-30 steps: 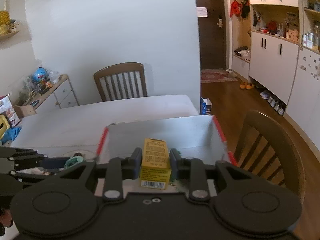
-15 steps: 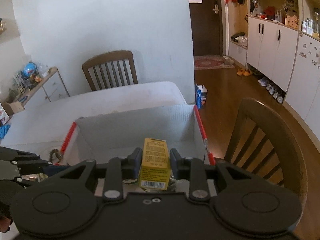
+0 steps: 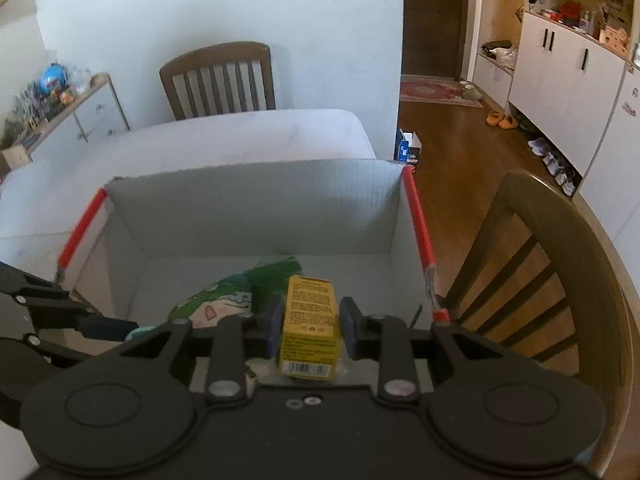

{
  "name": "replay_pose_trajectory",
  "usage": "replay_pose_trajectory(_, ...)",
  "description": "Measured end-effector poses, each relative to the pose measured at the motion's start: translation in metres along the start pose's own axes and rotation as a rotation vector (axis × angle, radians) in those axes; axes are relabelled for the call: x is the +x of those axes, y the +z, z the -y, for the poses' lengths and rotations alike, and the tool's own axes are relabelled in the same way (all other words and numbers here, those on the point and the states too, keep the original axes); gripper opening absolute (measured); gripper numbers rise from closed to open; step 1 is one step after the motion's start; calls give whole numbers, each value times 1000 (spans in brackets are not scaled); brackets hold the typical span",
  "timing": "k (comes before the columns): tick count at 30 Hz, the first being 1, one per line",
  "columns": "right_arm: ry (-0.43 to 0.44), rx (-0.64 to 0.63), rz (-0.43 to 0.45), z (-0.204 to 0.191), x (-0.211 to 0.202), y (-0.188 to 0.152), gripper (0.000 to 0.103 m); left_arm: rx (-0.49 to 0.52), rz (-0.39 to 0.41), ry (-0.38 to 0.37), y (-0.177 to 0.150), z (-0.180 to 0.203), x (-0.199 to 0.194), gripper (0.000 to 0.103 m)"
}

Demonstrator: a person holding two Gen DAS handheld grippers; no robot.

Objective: Organize objects
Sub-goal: 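Open both tools to drop the sharpener and yellow box in the box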

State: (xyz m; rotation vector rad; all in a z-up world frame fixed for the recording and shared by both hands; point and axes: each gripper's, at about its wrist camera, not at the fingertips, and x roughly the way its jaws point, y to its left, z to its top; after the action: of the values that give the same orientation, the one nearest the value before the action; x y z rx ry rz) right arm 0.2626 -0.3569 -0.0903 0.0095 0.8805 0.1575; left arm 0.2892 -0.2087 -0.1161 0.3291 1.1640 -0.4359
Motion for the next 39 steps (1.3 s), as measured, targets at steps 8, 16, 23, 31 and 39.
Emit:
replay_pose_trajectory(8, -8, -72, -53, -9, 22, 4, 29, 12, -69, 13, 9, 6, 15, 33)
replay_pose_trajectory(16, 7, -80, -97, -8, 32, 2, 29, 9, -104, 13, 15, 9, 23, 33)
replay_pose_trajectory(23, 17, -89, -97, -7, 32, -1, 31, 16, -118, 14, 16, 12, 28, 36)
replay_pose_trajectory(31, 50, -65, -59, 1, 12, 0, 42, -23, -56, -5, 13, 7, 12, 61)
replay_pose_trajectory(39, 94, -29, -9, 8, -21, -4, 45, -51, 55, -47, -1, 2, -14, 61)
